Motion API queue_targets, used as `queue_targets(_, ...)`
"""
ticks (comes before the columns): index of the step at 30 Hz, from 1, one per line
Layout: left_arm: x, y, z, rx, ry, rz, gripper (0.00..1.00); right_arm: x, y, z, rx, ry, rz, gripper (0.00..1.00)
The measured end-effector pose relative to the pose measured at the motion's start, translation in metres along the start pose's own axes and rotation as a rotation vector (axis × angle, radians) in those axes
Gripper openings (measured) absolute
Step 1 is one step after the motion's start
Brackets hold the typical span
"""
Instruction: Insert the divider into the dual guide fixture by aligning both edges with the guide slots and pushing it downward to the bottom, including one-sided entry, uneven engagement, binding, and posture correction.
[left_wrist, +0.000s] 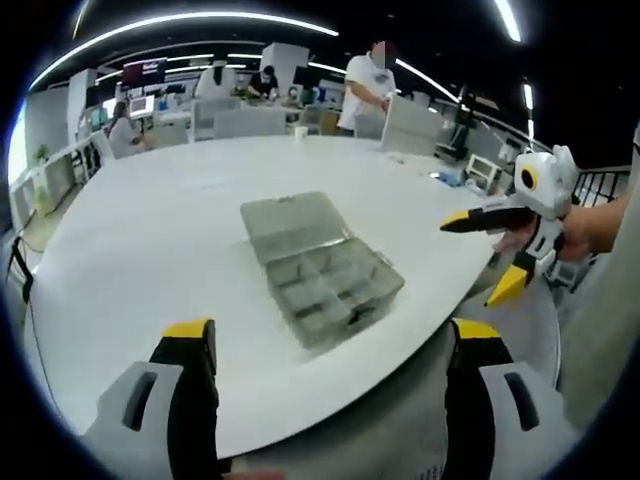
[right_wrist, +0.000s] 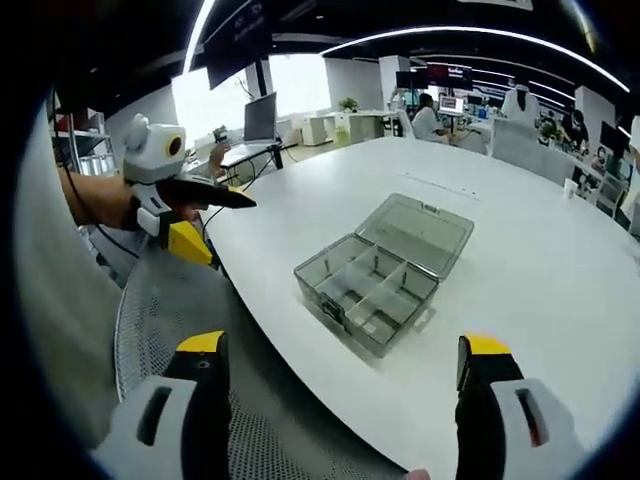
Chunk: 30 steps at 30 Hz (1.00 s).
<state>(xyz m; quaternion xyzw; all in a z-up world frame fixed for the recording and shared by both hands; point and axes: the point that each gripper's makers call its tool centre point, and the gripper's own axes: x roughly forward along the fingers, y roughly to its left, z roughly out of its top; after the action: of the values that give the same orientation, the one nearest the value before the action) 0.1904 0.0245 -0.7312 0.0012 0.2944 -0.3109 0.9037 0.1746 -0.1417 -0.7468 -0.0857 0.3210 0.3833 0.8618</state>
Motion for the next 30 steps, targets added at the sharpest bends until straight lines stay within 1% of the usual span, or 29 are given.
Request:
queue_targets(4,-0.0003,0.0006,0.0022,-0.004,-0.003,0.004,0.94,0.0,0.0001,0.0,0.008,-0.001,0.0,0.93)
queue_targets(7,-0.0008,0.0024,0.0014,-0.005,-0.003,0.007,0.93,0.0007,0.0013,-0.0005,-0.003,0.005,0.003,0.93)
queue_targets(25,-0.007,0.0098,-0.0037,-0.016,-0.002,0.033,0.93,0.0021,0.0013,-0.0005,-0.007,0.017,0.003,0.93)
queue_targets(30,-0.0083,0.0096,-0.0021,-0.019,-0.008,0.038,0.93,0.002,0.0018,-0.0004,-0.008,0.016,0.004,0.93)
